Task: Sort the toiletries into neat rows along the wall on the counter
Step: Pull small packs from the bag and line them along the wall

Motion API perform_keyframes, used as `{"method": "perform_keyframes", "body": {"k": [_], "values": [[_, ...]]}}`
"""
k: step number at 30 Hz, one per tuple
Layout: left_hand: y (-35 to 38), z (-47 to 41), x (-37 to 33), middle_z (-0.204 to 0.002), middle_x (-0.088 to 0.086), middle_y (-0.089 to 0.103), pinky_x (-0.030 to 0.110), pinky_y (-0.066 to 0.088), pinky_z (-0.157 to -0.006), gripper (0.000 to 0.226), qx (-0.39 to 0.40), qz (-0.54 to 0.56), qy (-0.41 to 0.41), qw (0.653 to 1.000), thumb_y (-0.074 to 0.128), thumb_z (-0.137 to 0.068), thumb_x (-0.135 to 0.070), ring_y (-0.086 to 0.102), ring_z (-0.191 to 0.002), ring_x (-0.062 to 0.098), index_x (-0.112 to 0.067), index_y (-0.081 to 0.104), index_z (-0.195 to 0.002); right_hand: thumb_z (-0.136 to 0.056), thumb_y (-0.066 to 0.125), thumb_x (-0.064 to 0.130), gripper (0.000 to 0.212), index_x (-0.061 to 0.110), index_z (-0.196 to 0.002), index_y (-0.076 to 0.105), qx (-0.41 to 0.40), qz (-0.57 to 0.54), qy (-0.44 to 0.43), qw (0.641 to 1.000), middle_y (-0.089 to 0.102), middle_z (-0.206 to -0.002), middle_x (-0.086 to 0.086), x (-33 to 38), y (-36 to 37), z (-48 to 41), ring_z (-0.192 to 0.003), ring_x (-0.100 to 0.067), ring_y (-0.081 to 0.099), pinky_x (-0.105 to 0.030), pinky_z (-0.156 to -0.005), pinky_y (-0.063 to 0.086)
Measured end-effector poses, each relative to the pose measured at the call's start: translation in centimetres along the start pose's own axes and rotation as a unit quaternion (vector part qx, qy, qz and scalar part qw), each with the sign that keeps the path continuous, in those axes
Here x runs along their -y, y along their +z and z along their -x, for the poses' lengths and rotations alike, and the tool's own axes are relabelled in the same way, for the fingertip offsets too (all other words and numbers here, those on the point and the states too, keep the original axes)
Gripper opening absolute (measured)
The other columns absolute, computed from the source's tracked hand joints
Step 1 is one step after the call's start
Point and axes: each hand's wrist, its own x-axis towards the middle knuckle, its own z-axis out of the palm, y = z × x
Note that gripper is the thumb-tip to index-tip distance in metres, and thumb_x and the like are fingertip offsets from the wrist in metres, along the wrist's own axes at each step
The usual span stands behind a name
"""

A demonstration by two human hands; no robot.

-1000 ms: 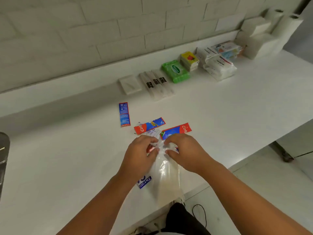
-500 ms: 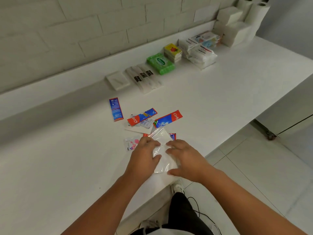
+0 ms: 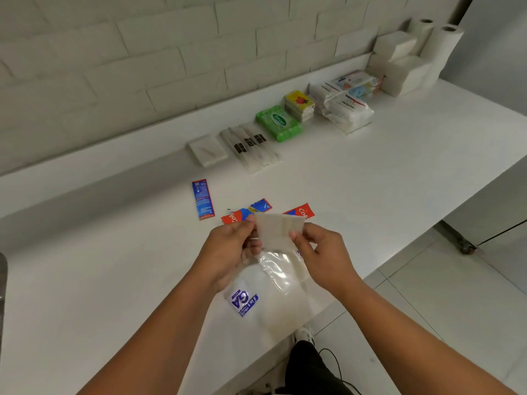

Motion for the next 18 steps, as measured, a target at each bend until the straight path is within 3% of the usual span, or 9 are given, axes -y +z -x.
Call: {"method": "perform_keyframes", "body": {"k": [2, 4, 7, 10, 14, 16, 18], "values": [[-0.2, -0.3, -0.8, -0.074, 0.008, 0.063, 0.029, 0.052, -0.057, 0.038, -0.009, -0.047, 0.018, 0.999, 0.058, -0.097, -0.044, 0.057, -0.061, 0.021, -0.01, 0.072, -0.088, -0.096, 0.054, 0.04, 0.033, 0.011, -0.081, 0.062, 0.015, -0.034, 0.024, 0.999, 0.062, -0.071, -0.008, 0.6, -0.2, -2.0, -0.068, -0.026, 0.055, -0.04, -0.061, 0.045], [-0.6, -1.0, -1.7, -0.073, 0.002, 0.066, 0.036, 0.05, -0.069, 0.037, -0.037, -0.14, 0.073, 0.987, 0.062, -0.092, -0.052, 0.059, -0.063, 0.02, -0.016, 0.074, -0.091, -0.096, 0.053, 0.038, 0.03, 0.013, -0.08, 0.059, 0.05, -0.041, 0.022, 0.998, 0.061, -0.073, -0.013, 1.2, -0.5, -4.0, -0.071, -0.033, 0.056, -0.043, -0.064, 0.049], [-0.9, -2.5, -3.4, -0.091, -0.008, 0.071, 0.027, 0.055, -0.08, 0.021, -0.083, -0.214, 0.186, 0.955, 0.073, -0.087, -0.038, 0.064, -0.078, 0.013, -0.029, 0.072, -0.106, -0.1, 0.051, 0.027, 0.024, 0.016, -0.079, 0.056, 0.119, -0.002, 0.011, 0.993, 0.056, -0.069, 0.002, 2.3, -0.7, -6.7, -0.06, -0.014, 0.051, -0.031, -0.059, 0.044], [-0.8, -3.9, -5.4, -0.102, -0.015, 0.068, 0.019, 0.051, -0.077, 0.035, -0.087, -0.294, 0.254, 0.917, 0.077, -0.085, -0.026, 0.059, -0.082, 0.007, -0.034, 0.065, -0.117, -0.101, 0.048, 0.027, 0.017, 0.018, -0.097, 0.062, 0.184, 0.065, -0.019, 0.981, 0.064, -0.085, 0.005, 3.0, -0.5, -9.4, -0.075, -0.012, 0.059, -0.029, -0.071, 0.049], [-0.8, -5.5, -7.9, -0.095, -0.019, 0.067, 0.02, 0.045, -0.078, 0.028, -0.067, -0.436, 0.297, 0.847, 0.073, -0.088, -0.025, 0.058, -0.085, 0.002, -0.035, 0.068, -0.114, -0.1, 0.05, 0.02, 0.014, 0.017, -0.097, 0.064, 0.253, 0.108, -0.08, 0.958, 0.062, -0.082, 0.006, 3.8, 0.0, -13.5, -0.075, -0.012, 0.056, -0.027, -0.067, 0.044], [-1.0, -6.4, -9.0, -0.094, -0.016, 0.066, 0.024, 0.048, -0.081, 0.022, -0.081, -0.498, 0.298, 0.81, 0.07, -0.09, -0.026, 0.058, -0.084, 0.002, -0.034, 0.071, -0.111, -0.096, 0.055, 0.018, 0.013, 0.017, -0.101, 0.067, 0.253, 0.133, -0.113, 0.952, 0.066, -0.089, 0.002, 4.2, 0.3, -16.1, -0.082, -0.015, 0.058, -0.03, -0.073, 0.045], [-1.4, -7.4, -9.7, -0.094, -0.012, 0.067, 0.026, 0.051, -0.079, 0.02, -0.099, -0.528, 0.279, 0.796, 0.069, -0.091, -0.024, 0.06, -0.082, 0.006, -0.031, 0.072, -0.11, -0.092, 0.063, 0.021, 0.009, 0.021, -0.098, 0.069, 0.228, 0.124, -0.12, 0.958, 0.069, -0.092, 0.006, 4.5, 0.4, -18.6, -0.084, -0.01, 0.06, -0.029, -0.077, 0.047]]}}
